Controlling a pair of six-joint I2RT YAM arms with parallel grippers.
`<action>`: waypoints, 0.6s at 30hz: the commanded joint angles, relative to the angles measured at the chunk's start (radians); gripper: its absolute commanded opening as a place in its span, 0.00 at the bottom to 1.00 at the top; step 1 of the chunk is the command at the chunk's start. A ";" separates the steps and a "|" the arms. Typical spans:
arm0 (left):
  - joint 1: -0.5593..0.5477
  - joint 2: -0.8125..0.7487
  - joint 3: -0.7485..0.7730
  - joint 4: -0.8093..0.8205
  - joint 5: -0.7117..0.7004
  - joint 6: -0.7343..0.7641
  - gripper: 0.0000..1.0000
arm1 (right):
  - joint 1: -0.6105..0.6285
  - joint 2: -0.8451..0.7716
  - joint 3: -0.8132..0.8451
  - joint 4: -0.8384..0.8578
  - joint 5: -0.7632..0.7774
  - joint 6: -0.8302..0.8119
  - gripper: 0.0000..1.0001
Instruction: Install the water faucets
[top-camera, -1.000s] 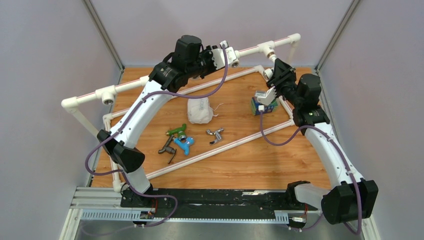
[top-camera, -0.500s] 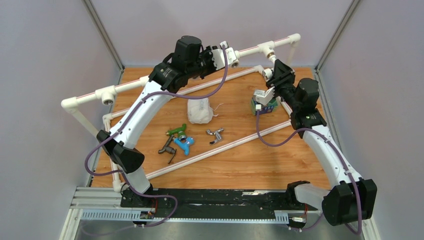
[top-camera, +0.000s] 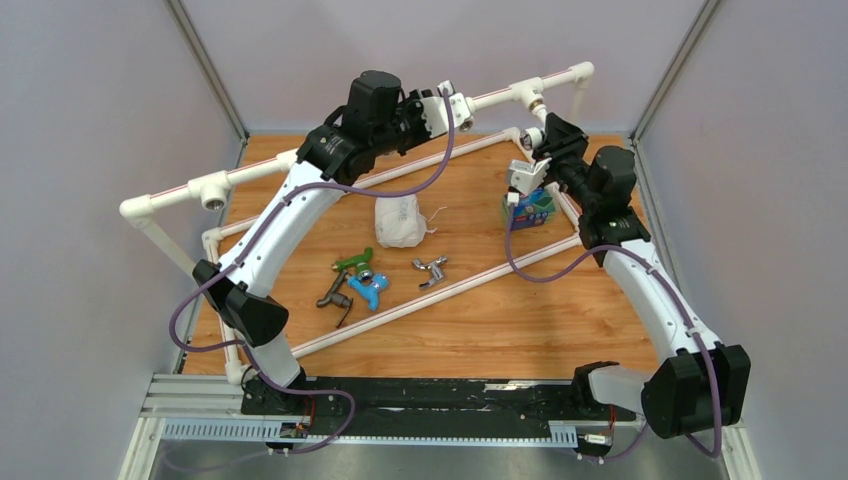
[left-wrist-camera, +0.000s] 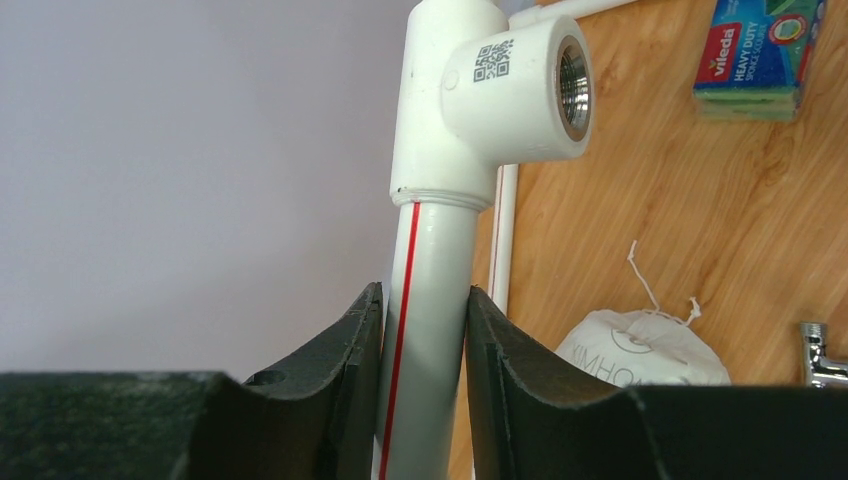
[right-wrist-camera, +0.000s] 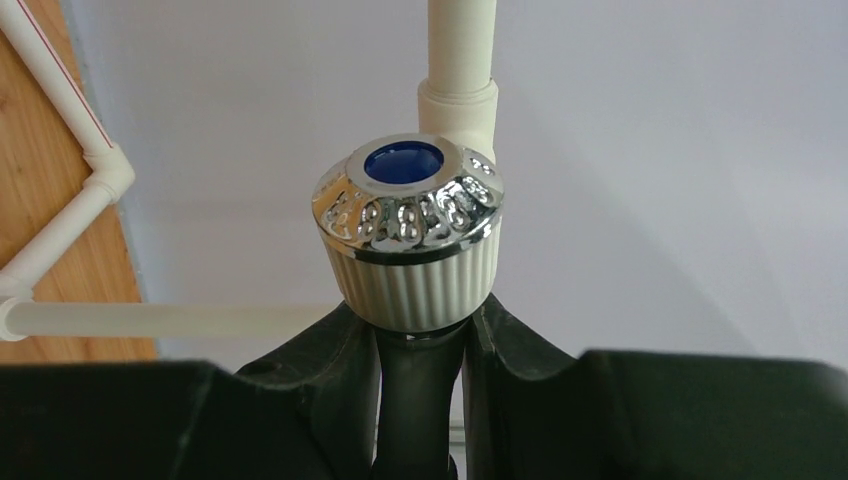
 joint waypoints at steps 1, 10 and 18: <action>-0.056 -0.035 -0.044 -0.255 0.151 -0.069 0.00 | 0.004 0.056 0.087 0.005 0.006 0.199 0.00; -0.056 -0.040 -0.064 -0.245 0.154 -0.073 0.00 | -0.008 0.095 0.043 0.095 -0.086 0.682 0.00; -0.057 -0.041 -0.072 -0.232 0.162 -0.076 0.00 | -0.013 0.132 -0.091 0.507 -0.124 1.309 0.00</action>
